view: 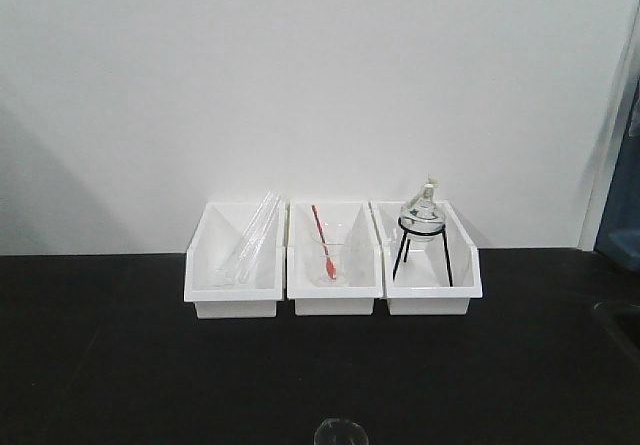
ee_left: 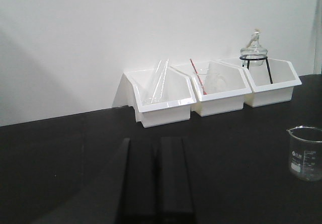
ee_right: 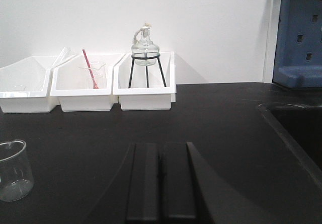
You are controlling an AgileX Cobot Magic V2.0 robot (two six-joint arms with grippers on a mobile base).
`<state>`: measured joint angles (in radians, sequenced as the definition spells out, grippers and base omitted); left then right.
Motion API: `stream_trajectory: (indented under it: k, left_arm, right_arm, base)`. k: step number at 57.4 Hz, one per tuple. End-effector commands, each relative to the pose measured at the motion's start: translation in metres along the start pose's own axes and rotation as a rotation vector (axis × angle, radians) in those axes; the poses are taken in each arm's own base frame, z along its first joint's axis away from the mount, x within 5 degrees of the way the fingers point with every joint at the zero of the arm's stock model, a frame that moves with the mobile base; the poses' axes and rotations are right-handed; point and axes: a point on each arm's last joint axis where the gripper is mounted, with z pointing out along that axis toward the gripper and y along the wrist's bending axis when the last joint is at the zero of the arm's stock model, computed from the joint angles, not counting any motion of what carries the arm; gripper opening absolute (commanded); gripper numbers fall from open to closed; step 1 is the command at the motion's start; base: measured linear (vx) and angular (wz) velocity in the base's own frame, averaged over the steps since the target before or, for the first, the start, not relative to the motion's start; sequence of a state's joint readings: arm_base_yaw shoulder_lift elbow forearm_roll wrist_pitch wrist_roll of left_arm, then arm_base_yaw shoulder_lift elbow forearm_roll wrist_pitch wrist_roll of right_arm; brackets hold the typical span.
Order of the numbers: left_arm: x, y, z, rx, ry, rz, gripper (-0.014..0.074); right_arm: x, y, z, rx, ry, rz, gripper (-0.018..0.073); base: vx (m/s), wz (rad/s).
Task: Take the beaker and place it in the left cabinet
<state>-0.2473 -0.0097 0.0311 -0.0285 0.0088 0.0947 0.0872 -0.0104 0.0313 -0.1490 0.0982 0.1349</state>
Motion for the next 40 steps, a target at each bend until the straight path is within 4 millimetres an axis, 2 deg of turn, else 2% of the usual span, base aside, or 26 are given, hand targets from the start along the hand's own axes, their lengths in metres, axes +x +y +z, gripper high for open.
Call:
stream_trajectory:
  k: [1,12,17,22,26,34,40]
  left_arm:
    - [-0.003,0.000,-0.001,-0.003,-0.086,-0.012,0.0001]
    - [-0.003,0.000,-0.001,-0.003,-0.086,-0.012,0.0001]
    - [-0.003,0.000,-0.001,-0.003,-0.086,-0.012,0.0001]
    - [-0.003,0.000,-0.001,-0.003,-0.086,-0.012,0.0001]
    - [-0.003,0.000,-0.001,-0.003,-0.086,-0.012,0.0001]
    - [-0.003,0.000,-0.001,-0.003,-0.086,-0.012,0.0001]
    - [-0.003,0.000,-0.001,-0.003,-0.086,-0.012,0.0001]
  right_arm:
    - [-0.007,0.001,-0.001,-0.008,-0.101,-0.019,-0.0006]
    - [-0.010,0.001,-0.002,-0.011,-0.129,-0.020,-0.0006]
    - [-0.022,0.003,-0.004,-0.028,-0.253,-0.023,-0.0006]
    - [-0.042,0.004,-0.010,-0.045,-0.414,-0.023,-0.0006]
    - [-0.058,0.004,-0.013,-0.043,-0.449,0.001,-0.0006]
    - [-0.094,0.001,-0.009,-0.026,-0.378,0.008,-0.0006]
    - [-0.128,0.001,0.012,-0.014,-0.295,-0.059,-0.0006]
  base:
    - [0.00,0.00]
    - [0.00,0.00]
    - [0.00,0.00]
    - [0.00,0.00]
    - [0.00,0.00]
    - [0.00,0.00]
    - [0.00,0.00]
